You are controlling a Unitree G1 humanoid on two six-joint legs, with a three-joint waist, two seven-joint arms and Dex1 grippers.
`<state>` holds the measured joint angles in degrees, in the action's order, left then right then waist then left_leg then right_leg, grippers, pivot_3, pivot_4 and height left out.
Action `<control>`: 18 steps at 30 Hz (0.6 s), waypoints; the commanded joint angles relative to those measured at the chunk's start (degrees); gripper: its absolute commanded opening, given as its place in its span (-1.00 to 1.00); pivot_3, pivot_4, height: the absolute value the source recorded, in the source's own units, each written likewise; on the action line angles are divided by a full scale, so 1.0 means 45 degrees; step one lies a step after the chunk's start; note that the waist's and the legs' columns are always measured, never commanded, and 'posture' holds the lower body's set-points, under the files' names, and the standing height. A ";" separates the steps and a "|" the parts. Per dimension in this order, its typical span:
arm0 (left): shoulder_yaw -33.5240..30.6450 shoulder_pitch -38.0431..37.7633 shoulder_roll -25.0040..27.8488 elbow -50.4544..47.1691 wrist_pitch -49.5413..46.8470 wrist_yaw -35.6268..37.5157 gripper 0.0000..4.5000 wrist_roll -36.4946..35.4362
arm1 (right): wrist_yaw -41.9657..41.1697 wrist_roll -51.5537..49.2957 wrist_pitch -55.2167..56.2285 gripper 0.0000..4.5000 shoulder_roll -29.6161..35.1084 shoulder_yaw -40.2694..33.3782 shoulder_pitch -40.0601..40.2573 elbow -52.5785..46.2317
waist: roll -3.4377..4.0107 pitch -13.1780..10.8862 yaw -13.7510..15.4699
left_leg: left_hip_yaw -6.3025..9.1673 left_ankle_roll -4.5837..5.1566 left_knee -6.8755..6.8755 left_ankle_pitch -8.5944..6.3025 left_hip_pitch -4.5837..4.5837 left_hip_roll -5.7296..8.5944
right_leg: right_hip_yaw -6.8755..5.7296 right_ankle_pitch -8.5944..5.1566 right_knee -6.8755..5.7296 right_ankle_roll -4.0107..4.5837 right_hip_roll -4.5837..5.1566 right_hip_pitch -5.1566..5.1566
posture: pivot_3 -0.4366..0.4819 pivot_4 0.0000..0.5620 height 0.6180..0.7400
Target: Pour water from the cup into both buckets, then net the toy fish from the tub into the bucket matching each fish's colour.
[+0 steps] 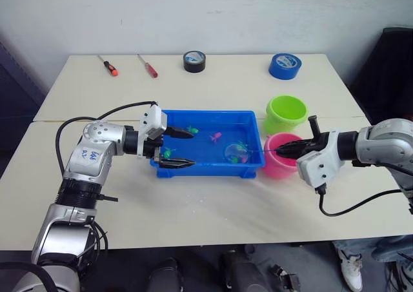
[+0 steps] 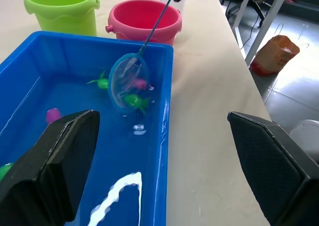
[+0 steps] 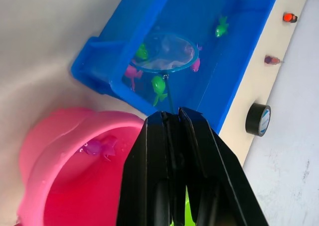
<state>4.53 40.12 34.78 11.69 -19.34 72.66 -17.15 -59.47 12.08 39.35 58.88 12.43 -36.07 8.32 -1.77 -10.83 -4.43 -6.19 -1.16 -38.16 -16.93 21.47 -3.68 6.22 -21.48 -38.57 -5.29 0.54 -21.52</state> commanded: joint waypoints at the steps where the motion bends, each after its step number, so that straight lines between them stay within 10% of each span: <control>1: -0.0341 0.0132 0.0160 -0.0436 -0.0030 -0.0076 0.99 -0.0297 | 0.0936 0.0925 0.0493 -1.00 -0.0284 -0.0196 -0.0856 0.0716 | 0.0000 0.0000 -0.0066 | 0.0000 -0.0001 -0.0002 0.0000 -0.0001 0.0000 | -0.0002 0.0000 -0.0004 0.0000 0.0000 0.0000 | -0.05 -0.47 1.00; 18: -0.0209 0.0453 0.0032 -0.0175 0.0033 -0.0121 0.99 -0.0313 | 0.0901 0.0922 0.1342 -1.00 0.0444 -0.0080 -0.1079 0.0719 | 0.0002 -0.0001 -0.0110 | -0.0001 -0.0004 -0.0002 0.0002 -0.0006 -0.0002 | -0.0002 -0.0005 -0.0028 0.0010 -0.0002 -0.0007 | -0.05 -0.47 1.00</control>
<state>4.47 40.60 34.79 11.88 -19.59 72.10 -17.60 -55.00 17.88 44.68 59.49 13.08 -40.61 13.51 -1.76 -10.83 -4.93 -6.19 -1.18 -38.17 -16.92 21.44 -3.69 6.21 -21.51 -38.70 -5.24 0.53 -21.55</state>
